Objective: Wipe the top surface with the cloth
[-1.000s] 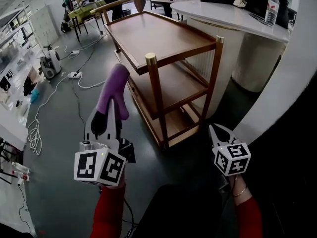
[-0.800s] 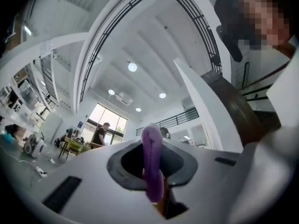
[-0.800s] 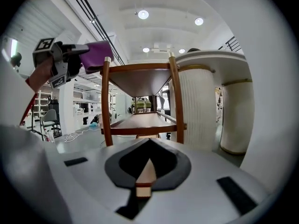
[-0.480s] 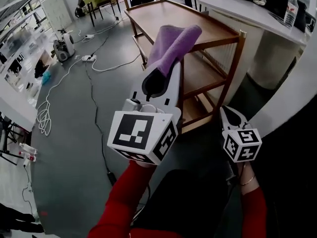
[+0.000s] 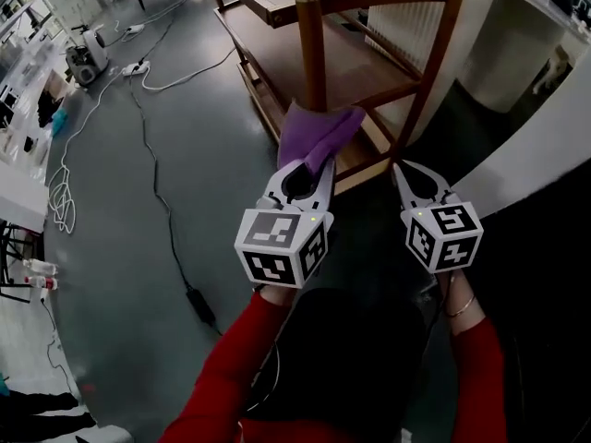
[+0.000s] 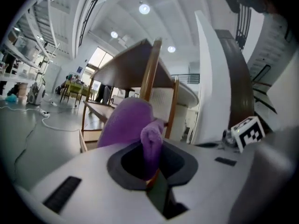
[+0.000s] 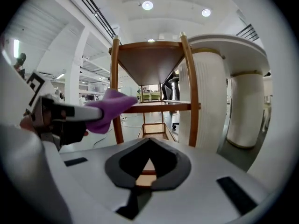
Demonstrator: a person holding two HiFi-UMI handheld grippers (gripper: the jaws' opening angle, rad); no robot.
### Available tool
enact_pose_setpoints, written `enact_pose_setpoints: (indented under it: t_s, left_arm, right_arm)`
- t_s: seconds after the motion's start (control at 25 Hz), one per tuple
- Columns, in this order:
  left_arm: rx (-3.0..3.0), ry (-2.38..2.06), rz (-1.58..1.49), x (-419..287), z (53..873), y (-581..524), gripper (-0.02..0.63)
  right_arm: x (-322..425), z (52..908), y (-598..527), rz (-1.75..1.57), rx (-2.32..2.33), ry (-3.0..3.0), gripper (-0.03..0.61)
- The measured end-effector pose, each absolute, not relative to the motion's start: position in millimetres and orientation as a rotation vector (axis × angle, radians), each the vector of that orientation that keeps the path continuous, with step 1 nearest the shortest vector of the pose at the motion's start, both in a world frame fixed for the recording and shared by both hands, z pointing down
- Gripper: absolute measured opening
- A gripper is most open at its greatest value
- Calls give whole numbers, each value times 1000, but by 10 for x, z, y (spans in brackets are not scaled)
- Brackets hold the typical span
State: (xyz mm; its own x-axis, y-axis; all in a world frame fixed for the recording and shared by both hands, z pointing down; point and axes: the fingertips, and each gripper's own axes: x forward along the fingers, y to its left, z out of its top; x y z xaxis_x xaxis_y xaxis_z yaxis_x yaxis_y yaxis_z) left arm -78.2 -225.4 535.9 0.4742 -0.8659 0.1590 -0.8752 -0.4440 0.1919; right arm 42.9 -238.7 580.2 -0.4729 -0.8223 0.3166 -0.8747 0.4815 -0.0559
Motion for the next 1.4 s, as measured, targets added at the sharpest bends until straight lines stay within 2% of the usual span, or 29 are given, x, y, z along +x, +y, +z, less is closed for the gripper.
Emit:
enact_pose_setpoints:
  t_s: [0.44, 0.64, 0.8, 1.0, 1.28, 1.4]
  left_arm:
    - [2160, -1292, 524, -720, 7684, -2214, 51]
    - [2079, -1253, 702, -790, 8301, -2204, 51]
    - [2085, -1218, 711, -753, 8374, -2213, 51]
    - [2313, -1200, 473, -211, 7331, -2449, 51]
    - [2795, -1326, -302, 603, 4043, -2953, 51]
    - [2849, -1381, -553, 653, 3121, -2947, 51]
  right_arm:
    - [36, 6980, -2231, 469, 1242, -2399, 11]
    - [-44, 7250, -2143, 531, 1215, -2381, 11]
    - [-11, 7289, -2182, 561, 1245, -2371, 12]
    - [342, 7085, -2433, 601, 1413, -2344, 11]
    - [1110, 5844, -2796, 378, 1631, -2334, 11]
    - [1283, 5557, -2752, 340, 1685, -2341, 11]
